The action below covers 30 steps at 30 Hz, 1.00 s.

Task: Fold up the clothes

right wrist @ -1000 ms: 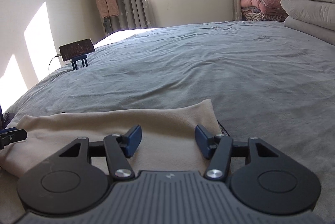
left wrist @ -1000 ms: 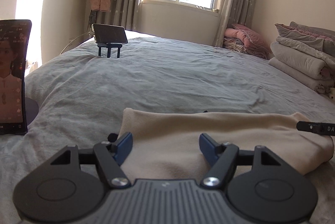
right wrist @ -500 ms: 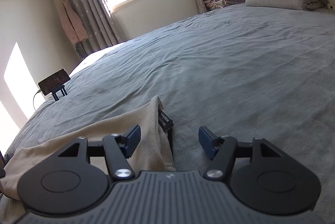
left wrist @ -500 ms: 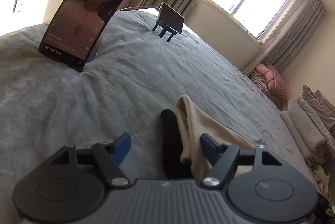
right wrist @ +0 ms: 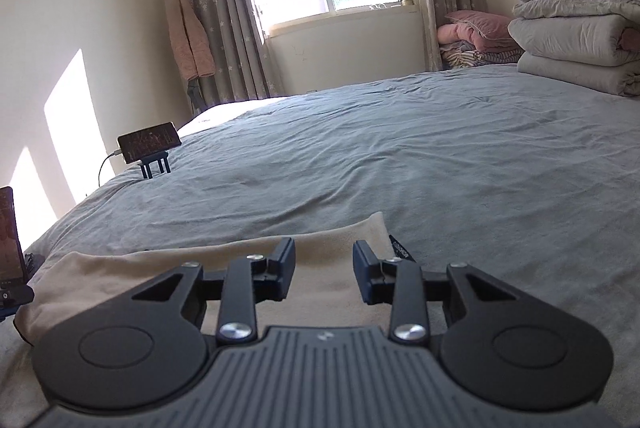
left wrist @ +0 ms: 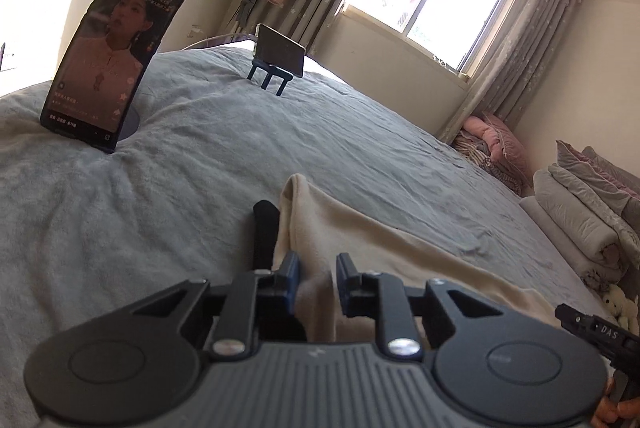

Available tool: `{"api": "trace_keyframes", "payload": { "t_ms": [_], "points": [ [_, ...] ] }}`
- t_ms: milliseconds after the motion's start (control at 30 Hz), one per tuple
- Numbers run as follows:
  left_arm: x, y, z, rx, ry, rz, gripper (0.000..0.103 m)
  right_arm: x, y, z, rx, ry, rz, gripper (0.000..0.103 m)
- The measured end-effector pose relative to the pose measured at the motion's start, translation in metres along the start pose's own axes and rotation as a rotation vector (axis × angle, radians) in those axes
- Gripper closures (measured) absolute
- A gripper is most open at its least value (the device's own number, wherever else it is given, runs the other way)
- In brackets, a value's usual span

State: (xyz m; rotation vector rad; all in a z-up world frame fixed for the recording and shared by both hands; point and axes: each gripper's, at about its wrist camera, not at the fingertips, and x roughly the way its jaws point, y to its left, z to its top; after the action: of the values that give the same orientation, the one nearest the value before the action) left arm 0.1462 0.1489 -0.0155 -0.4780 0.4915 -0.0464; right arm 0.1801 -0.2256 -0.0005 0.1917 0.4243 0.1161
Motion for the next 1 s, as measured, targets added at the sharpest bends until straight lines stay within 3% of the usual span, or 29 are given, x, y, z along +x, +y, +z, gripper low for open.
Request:
{"api": "trace_keyframes", "payload": {
  "t_ms": [100,233,333,367,400,433,500,567,600,733,900,1000],
  "points": [
    [0.008,0.012,-0.003,-0.037,0.026,0.006,0.088,0.017,-0.005,-0.017,0.0,0.078,-0.041,0.073],
    [0.007,0.018,-0.002,-0.086,0.033,-0.016,0.088,0.014,-0.007,-0.016,0.017,0.071,-0.032,0.073],
    [0.003,0.015,0.007,-0.128,0.073,-0.007,0.086,0.012,0.001,-0.016,-0.018,0.065,-0.041,0.068],
    [0.001,0.014,0.013,-0.157,0.098,-0.003,0.082,0.012,0.004,-0.016,-0.032,0.062,-0.044,0.065],
    [-0.001,0.015,0.018,-0.198,0.123,-0.011,0.069,0.011,0.006,-0.015,-0.044,0.058,-0.048,0.062],
    [-0.004,0.016,0.023,-0.24,0.148,-0.019,0.048,0.011,0.008,-0.015,-0.052,0.056,-0.049,0.061],
    [-0.01,0.018,0.028,-0.286,0.177,0.03,0.025,0.01,0.01,-0.013,-0.049,0.053,-0.043,0.056],
    [-0.014,0.022,0.028,-0.299,0.2,0.108,0.024,0.009,0.011,-0.012,-0.04,0.054,-0.036,0.055],
    [-0.015,0.024,0.027,-0.327,0.208,0.108,0.024,0.009,0.011,-0.012,-0.035,0.055,-0.032,0.054],
    [-0.02,0.026,0.02,-0.423,0.234,0.085,0.025,0.009,0.013,-0.011,-0.025,0.055,-0.022,0.053],
    [-0.01,0.009,0.003,-0.52,0.268,-0.017,0.025,0.008,0.015,-0.01,-0.016,0.053,-0.014,0.053],
    [-0.003,0.0,-0.014,-0.62,0.191,0.03,0.026,0.006,0.018,-0.008,-0.006,0.046,0.001,0.053]
  ]
}}
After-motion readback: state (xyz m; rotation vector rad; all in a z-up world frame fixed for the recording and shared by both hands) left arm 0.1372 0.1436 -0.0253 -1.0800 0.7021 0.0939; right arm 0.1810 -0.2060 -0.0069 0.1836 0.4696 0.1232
